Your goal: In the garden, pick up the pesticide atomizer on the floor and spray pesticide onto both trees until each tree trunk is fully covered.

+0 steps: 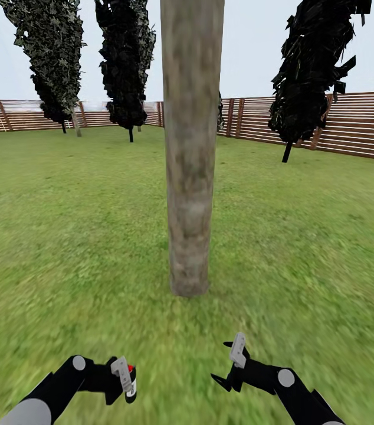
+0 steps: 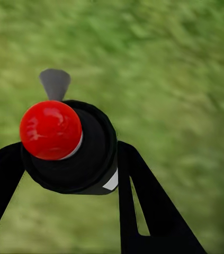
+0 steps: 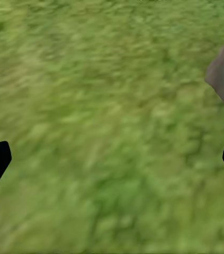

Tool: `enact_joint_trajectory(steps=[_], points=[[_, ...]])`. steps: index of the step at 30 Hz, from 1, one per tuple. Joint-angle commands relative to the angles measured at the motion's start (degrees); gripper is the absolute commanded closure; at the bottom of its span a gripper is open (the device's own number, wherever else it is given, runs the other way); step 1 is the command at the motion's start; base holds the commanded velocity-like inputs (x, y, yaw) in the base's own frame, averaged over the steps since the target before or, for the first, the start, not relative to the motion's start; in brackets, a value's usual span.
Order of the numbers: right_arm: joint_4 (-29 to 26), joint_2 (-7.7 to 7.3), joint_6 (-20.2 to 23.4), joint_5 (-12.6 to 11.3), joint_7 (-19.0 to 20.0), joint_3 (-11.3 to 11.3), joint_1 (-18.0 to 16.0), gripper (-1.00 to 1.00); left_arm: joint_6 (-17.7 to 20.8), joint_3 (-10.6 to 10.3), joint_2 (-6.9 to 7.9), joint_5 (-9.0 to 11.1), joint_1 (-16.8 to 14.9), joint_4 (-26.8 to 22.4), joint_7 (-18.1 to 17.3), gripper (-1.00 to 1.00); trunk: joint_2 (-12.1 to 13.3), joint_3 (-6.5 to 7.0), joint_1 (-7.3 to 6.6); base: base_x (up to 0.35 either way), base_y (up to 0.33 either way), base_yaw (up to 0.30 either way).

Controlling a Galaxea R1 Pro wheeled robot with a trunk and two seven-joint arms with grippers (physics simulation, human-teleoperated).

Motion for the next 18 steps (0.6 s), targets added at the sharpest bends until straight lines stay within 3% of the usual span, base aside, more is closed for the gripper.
enact_joint_trajectory(steps=[1,4,10,15,16,18], points=[[0.0,0.04,0.0,0.0,0.0,0.1,0.0,-1.00,0.0,0.0,-0.03,0.0,-0.1,0.0,0.3,1.00,0.0,0.00,0.00,0.000,0.000,0.000],[-0.1,0.13,-0.1,0.1,0.0,0.2,0.0,-1.00,0.0,-0.1,-0.05,-0.1,-0.3,0.0,0.5,1.00,0.0,0.00,0.00,0.000,0.000,0.000],[-0.3,0.27,-0.1,0.1,0.3,0.5,0.0,-1.00,-0.1,-0.2,-0.12,-2.2,-0.5,0.0,-0.7,1.00,0.0,0.00,0.00,0.000,0.000,0.000],[-0.9,0.37,0.0,0.0,1.9,2.2,0.0,-1.00,-0.1,-0.2,-0.16,-4.0,-0.6,-0.1,-2.3,1.00,0.0,0.00,0.00,0.000,0.000,0.000],[-1.7,0.38,0.0,0.0,5.2,3.6,0.0,-1.00,-0.1,-0.2,-0.20,-4.1,-0.7,-0.1,-6.7,1.00,0.0,0.00,0.00,0.000,0.000,0.000],[-2.9,0.38,0.0,-0.1,5.9,3.9,0.0,-1.00,-0.1,-0.2,-0.32,-4.1,-0.8,-0.1,-8.1,1.00,0.0,0.00,0.00,0.000,0.000,0.000]])
